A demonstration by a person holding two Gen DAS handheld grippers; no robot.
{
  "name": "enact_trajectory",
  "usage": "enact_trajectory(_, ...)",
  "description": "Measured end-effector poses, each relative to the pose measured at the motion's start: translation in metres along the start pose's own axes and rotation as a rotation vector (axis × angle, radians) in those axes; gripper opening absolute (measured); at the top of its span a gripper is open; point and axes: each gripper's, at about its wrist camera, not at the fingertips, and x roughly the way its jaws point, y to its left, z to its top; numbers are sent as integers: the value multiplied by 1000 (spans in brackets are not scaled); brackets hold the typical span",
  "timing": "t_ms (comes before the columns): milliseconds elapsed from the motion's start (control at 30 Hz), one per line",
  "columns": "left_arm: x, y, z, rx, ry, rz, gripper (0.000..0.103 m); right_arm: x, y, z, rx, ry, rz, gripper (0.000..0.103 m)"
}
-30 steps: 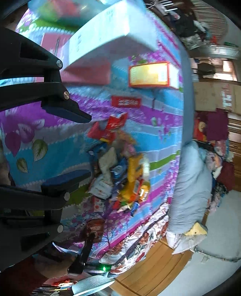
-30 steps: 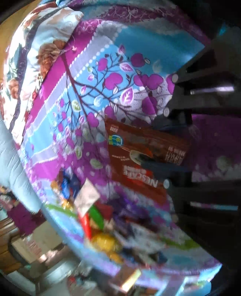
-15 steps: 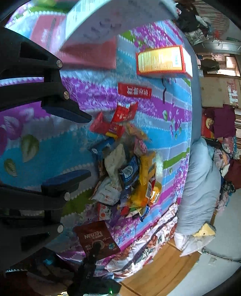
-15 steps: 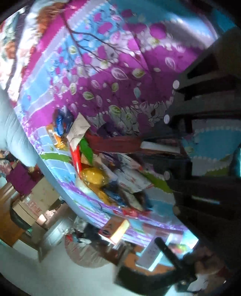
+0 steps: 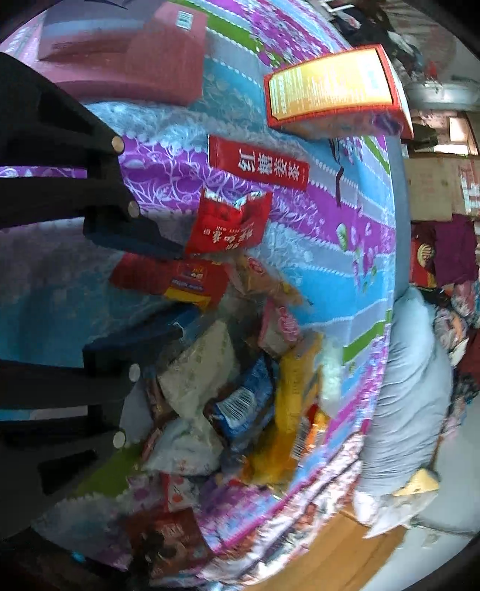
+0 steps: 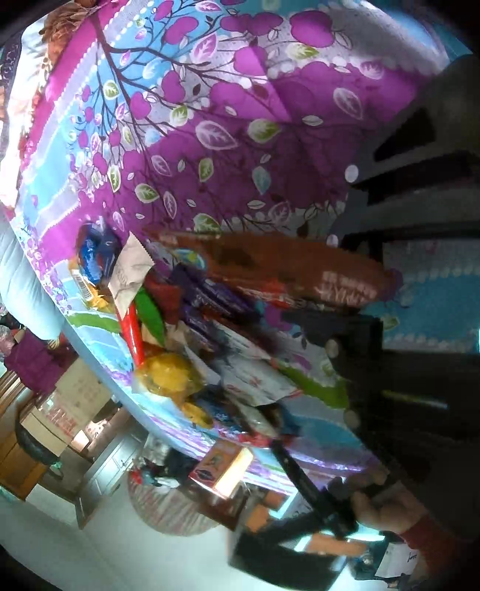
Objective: Organize snacks
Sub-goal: 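Grasp a red wafer packet with the left tool while the right tool lifts the Nescafe sachet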
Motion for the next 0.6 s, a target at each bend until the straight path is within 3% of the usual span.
enact_trajectory(33,5,-2,-1,20,17,30,17,-1,1,0,-3,-6,-4,13)
enact_trajectory(67,7,-2,-2,33,21,44,13,-3,2,1,-5,-13,-6,12)
enact_trajectory(400,-27,-2,-1,32,-12,21,11,-30,16,14,-40,-86,20,10)
enact_trajectory(600,-71,-6,8,21,-90,-9,11,-57,29,24,-46,-138,39,9)
